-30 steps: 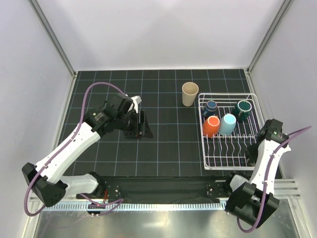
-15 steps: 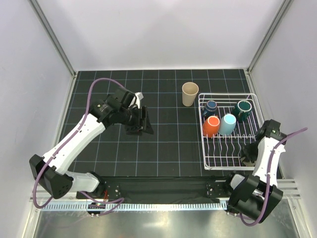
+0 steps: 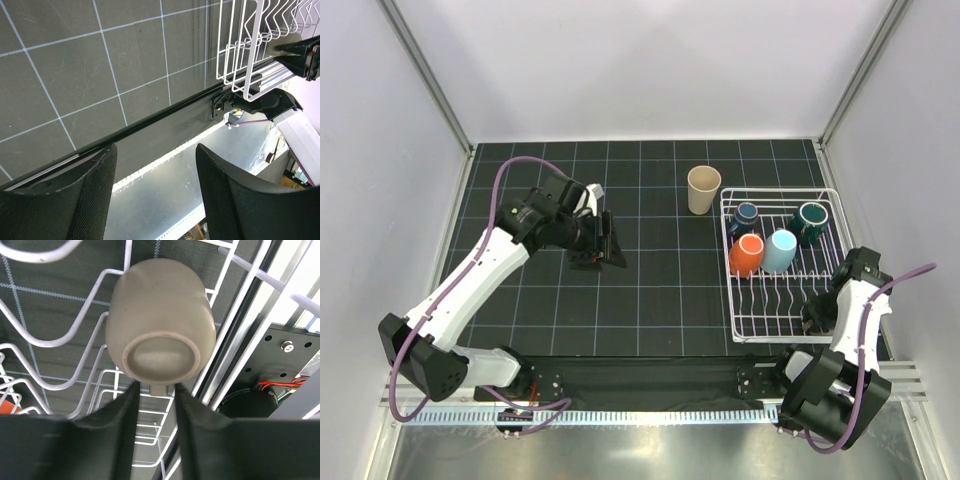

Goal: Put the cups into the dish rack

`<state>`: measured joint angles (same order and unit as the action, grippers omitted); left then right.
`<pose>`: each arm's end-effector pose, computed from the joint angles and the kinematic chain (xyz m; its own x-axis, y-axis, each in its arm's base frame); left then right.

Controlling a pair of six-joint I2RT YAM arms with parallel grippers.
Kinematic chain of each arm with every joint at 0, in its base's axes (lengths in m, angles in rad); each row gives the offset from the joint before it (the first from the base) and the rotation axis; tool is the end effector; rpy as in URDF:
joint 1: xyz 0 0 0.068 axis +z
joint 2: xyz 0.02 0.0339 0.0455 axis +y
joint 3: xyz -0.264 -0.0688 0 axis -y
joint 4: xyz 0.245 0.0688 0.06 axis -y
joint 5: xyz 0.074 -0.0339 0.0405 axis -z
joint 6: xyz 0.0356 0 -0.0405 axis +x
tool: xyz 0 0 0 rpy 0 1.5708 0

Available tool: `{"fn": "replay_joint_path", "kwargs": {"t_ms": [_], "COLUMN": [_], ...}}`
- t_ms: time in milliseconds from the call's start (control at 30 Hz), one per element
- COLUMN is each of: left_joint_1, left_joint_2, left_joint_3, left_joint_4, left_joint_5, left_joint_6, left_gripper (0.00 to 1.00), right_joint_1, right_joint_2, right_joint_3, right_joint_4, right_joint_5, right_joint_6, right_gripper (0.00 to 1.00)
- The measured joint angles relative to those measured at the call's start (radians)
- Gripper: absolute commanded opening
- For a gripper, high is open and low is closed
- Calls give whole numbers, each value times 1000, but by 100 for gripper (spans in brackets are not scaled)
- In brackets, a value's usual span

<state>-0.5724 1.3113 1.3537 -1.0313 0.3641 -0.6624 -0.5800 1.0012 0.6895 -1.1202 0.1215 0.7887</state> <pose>0.2062 -0.1479 0.3494 -0.9662 -0.0611 -0.2504 0.0969 0.8141 -0.5726 0.1184 -0.0827 0.2095 -0.1880 0.9650 -0.1827 0.9810 0.1936 0.0136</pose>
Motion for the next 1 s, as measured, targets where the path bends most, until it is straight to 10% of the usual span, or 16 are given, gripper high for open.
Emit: {"fn": "replay_joint_path", "kwargs": {"t_ms": [233, 1000], "left_joint_1": [10, 34], "left_joint_2": [-2, 44], "left_joint_3": [0, 18], "left_joint_4": [1, 38], "left_joint_5": [8, 29], "left_joint_6": [8, -45], "left_gripper": [63, 63], "right_joint_1": [5, 573], "right_joint_2": [-16, 201], "right_joint_3": [4, 718], "right_joint_4": [25, -216], "right_joint_5": [-29, -1], "right_joint_6": [4, 7], "right_gripper": [65, 66]}}
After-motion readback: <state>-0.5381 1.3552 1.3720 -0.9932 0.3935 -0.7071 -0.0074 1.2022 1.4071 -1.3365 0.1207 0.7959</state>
